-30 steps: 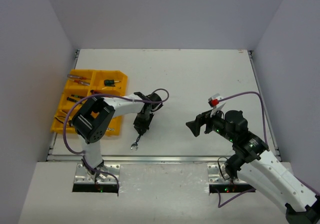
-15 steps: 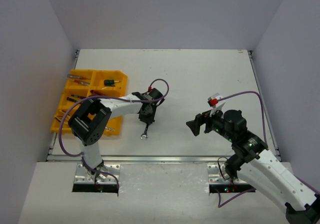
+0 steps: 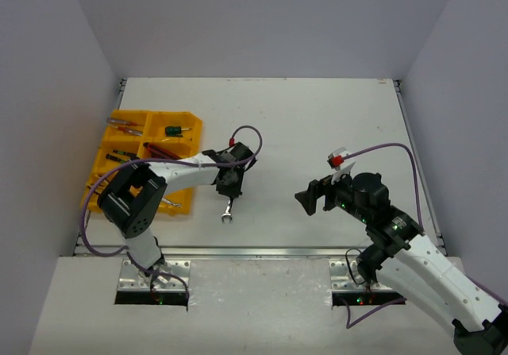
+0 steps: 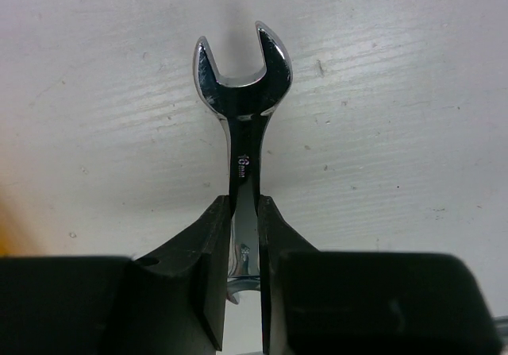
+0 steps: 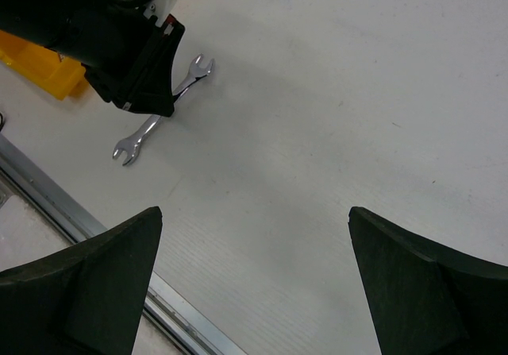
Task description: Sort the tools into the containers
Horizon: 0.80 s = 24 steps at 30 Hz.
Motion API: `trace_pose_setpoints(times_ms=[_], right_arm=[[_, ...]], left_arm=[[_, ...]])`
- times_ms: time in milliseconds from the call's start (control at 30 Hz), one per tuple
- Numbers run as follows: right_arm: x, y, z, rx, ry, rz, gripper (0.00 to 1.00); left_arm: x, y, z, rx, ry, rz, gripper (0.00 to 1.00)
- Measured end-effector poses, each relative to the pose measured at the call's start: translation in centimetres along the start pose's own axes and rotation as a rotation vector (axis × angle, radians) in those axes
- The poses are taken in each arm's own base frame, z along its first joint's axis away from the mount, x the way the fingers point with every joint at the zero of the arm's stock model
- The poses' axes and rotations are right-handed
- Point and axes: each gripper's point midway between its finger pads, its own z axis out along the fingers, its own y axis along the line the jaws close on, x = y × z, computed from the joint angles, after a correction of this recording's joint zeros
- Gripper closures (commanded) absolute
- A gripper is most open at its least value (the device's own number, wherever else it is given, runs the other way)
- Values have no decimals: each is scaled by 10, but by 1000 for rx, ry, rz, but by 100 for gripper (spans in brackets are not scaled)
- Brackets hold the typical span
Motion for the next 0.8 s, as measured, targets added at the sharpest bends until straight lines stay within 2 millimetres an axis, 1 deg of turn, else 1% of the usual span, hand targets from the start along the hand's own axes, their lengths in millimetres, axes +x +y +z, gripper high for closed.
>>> trace_pose_setpoints(times_ms=[133, 300, 367, 500, 567, 667, 733, 800], right_arm=[[0, 0, 0, 0, 2, 0, 1], [0, 0, 1, 0, -1, 0, 1], [-1, 0, 1, -1, -4, 0, 1], [-3, 1, 2, -3, -13, -1, 1], [-4, 1, 2, -3, -15, -1, 1], [-4, 1, 2, -3, -14, -1, 1], [-4, 1, 3, -5, -15, -1, 1], [-5, 2, 3, -8, -16, -1, 1]], left_arm=[[-11, 1, -15, 5, -59, -26, 100], [-29, 0, -47, 36, -160, -64, 100], [-34, -1, -56, 48, -190, -71, 100], [-35, 2, -64, 42, -212, -86, 100], [-34, 9, -66, 11, -222, -105, 100], [-33, 27, -75, -69, -257, -156, 100], [-37, 41, -86, -120, -301, -205, 100], [-47, 59, -99, -152, -360, -282, 100]])
